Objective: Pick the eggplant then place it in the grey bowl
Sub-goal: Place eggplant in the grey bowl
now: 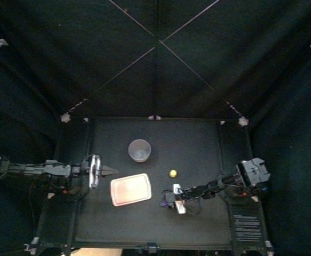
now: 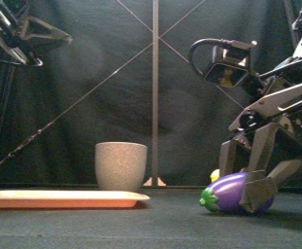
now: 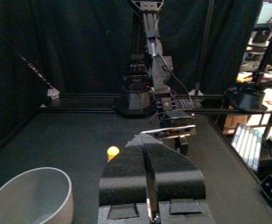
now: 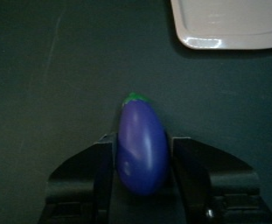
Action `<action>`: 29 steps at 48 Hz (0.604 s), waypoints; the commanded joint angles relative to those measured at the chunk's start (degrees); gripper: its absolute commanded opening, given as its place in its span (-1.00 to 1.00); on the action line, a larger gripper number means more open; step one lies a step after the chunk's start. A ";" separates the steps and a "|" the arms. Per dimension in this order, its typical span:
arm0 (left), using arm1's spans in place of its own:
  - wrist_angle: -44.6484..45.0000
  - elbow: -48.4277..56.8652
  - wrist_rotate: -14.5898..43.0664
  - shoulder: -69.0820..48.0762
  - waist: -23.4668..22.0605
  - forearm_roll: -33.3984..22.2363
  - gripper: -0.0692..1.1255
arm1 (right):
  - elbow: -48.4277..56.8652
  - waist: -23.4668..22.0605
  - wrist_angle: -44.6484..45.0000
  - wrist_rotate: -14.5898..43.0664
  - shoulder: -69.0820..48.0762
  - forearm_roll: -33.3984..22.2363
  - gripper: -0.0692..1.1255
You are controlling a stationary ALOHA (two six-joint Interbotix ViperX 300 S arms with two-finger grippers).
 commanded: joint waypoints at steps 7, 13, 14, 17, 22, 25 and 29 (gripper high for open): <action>-0.26 -0.62 -0.09 0.18 0.09 0.00 -0.95 | -2.55 -2.81 0.09 -0.62 -2.64 -0.53 -0.15; -0.26 -0.53 -0.09 0.18 0.09 0.00 -0.95 | -5.63 -6.59 1.23 -0.97 -6.06 -2.72 -0.13; -0.35 -0.53 -0.09 0.18 0.09 0.00 -0.95 | -6.24 -7.29 1.49 -0.88 -6.68 -3.34 -0.13; -0.26 -0.53 0.00 0.26 0.09 0.00 -0.95 | -8.17 -9.84 2.20 -0.62 -8.44 -5.54 -0.13; -0.35 -0.62 0.00 0.18 0.09 0.00 -0.95 | -12.22 -15.03 2.46 -0.09 -10.37 -8.00 -0.13; -0.35 -0.53 0.00 0.26 0.00 0.00 -0.95 | -14.68 -17.84 2.46 -0.18 -10.46 -8.35 -0.13; -0.26 -0.62 0.00 0.18 0.09 0.00 -0.95 | -18.28 -21.53 2.46 -0.26 -9.23 -8.53 -0.13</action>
